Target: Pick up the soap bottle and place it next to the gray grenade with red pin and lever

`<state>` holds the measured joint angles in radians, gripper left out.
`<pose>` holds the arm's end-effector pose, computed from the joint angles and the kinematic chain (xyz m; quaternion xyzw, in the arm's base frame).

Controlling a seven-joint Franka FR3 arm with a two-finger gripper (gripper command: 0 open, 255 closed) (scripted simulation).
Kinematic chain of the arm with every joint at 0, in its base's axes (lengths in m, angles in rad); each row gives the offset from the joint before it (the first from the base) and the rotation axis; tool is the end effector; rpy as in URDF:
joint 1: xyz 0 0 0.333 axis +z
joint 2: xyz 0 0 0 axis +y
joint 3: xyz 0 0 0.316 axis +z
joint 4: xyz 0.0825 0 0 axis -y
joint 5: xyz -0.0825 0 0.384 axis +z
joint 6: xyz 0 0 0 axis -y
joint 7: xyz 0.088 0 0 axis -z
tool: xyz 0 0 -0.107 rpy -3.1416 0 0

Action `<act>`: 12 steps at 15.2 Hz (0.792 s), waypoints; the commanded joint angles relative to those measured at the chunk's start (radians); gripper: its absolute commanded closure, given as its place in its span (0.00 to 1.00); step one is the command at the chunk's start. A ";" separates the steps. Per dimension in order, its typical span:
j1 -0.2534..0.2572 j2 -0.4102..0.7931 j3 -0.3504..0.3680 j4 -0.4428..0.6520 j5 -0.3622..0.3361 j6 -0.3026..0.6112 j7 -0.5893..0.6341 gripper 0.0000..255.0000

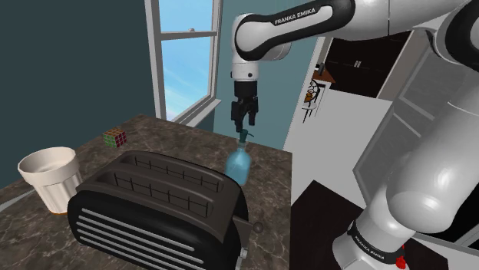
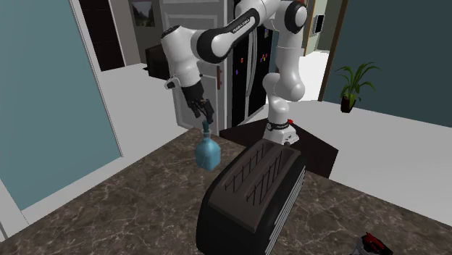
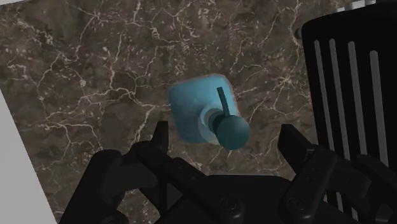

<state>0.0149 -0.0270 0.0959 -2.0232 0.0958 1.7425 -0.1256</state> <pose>0.5121 0.0659 0.4424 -0.9856 -0.1027 0.1261 0.0454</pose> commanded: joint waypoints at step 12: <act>0.012 0.141 0.012 -0.008 0.007 0.090 -0.011 0.00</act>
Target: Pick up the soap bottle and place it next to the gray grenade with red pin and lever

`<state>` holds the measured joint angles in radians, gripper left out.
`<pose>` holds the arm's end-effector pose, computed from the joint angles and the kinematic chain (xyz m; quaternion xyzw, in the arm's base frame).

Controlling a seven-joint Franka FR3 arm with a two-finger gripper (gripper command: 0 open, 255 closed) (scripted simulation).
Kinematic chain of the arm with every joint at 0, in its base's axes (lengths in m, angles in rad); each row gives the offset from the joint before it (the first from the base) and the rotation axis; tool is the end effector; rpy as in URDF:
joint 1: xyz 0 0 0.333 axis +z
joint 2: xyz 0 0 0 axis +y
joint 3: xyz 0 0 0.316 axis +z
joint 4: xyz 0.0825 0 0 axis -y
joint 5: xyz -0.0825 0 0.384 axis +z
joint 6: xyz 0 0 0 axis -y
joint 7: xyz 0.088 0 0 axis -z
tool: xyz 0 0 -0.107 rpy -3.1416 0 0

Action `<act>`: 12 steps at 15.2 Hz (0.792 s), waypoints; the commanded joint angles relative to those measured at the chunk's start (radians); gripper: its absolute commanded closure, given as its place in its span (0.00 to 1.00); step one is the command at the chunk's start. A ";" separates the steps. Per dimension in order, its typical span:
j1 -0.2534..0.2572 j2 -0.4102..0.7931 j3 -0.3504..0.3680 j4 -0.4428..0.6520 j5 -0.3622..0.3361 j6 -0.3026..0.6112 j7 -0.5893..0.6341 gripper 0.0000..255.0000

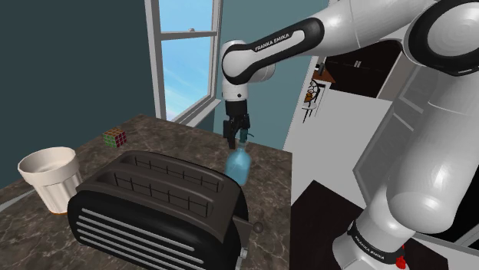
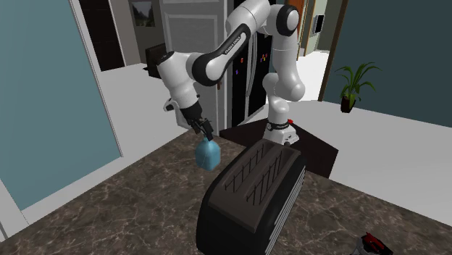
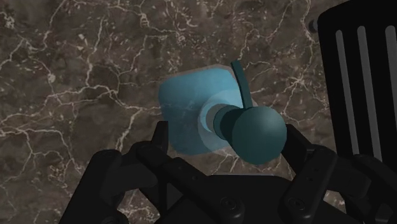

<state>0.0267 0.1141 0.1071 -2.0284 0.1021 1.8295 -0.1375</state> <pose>0.5307 0.0789 0.3711 -0.9799 -0.1136 0.1553 0.0530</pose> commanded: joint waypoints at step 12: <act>0.000 0.000 0.000 -0.002 0.000 0.003 0.000 1.00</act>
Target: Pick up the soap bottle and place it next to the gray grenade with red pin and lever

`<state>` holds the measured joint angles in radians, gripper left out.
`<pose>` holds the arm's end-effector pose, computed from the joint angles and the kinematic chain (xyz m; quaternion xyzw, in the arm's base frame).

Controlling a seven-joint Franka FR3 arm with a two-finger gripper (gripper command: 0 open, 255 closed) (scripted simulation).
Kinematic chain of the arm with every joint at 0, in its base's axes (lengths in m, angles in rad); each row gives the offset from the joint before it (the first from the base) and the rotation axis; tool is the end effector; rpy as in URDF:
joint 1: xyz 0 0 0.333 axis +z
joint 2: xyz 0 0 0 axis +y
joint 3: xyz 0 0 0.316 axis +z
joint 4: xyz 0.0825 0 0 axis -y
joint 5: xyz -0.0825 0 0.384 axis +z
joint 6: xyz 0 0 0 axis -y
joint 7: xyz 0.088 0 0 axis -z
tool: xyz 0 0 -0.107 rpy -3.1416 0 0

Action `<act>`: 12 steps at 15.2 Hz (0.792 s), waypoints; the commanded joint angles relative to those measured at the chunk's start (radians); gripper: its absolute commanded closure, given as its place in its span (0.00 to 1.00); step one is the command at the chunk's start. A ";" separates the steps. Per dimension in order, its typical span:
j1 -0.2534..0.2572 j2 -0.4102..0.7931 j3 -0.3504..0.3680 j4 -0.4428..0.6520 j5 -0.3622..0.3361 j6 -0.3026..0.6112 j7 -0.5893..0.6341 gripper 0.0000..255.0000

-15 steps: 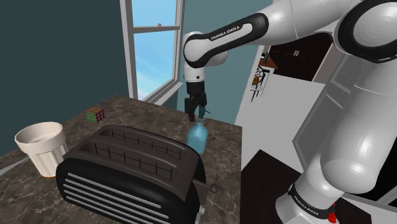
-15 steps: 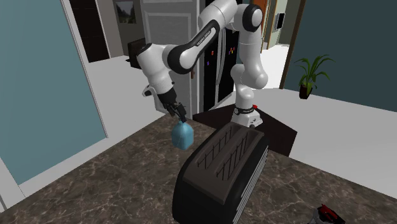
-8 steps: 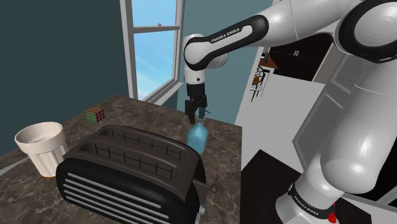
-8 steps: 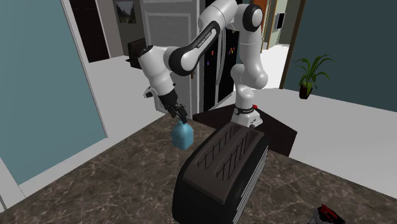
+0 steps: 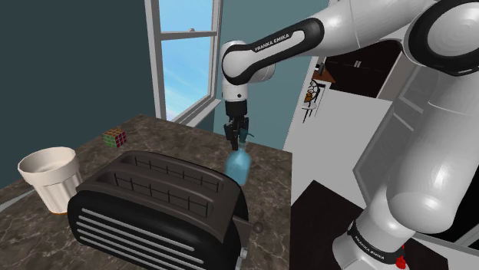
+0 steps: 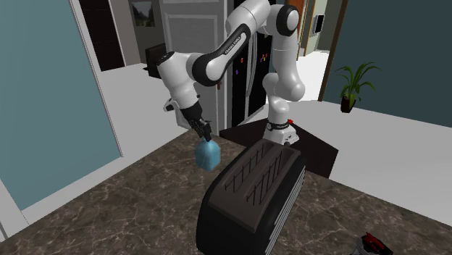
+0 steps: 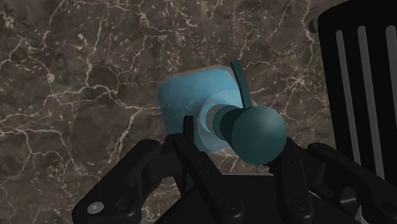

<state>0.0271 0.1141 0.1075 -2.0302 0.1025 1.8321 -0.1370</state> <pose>0.5305 0.0793 0.3704 -0.9799 -0.1136 0.1550 0.0531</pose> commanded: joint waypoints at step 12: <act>-0.002 -0.040 -0.001 0.061 0.001 -0.101 0.007 1.00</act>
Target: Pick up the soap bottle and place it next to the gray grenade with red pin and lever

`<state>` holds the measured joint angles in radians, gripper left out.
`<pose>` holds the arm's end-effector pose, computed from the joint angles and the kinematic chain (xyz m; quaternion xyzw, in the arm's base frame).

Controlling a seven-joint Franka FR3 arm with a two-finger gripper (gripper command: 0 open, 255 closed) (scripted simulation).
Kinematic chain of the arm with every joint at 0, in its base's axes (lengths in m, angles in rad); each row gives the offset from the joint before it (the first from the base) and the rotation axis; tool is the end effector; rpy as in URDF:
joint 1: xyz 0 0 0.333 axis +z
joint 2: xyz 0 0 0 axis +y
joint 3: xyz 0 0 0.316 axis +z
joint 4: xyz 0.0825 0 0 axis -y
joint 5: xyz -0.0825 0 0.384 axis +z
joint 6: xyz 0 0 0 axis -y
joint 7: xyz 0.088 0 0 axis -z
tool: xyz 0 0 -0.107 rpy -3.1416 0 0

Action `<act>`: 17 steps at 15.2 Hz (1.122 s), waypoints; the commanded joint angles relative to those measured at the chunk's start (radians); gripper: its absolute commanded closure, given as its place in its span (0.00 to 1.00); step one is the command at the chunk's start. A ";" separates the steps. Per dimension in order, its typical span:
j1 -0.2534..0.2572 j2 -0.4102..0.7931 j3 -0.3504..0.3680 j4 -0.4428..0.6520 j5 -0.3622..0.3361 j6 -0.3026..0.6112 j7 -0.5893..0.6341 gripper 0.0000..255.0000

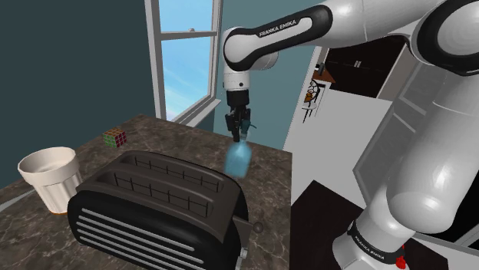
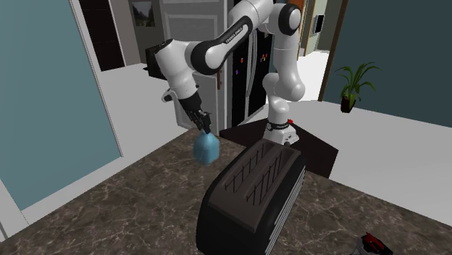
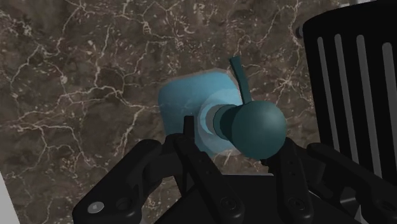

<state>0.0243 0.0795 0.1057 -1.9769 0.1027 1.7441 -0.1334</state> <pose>0.5309 0.0779 0.4071 -0.9799 -0.1136 0.1551 0.0530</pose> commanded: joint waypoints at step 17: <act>-0.002 -0.047 -0.001 0.186 0.003 -0.233 0.020 1.00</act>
<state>0.0230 0.0345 0.1054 -1.8034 0.1056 1.5266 -0.1138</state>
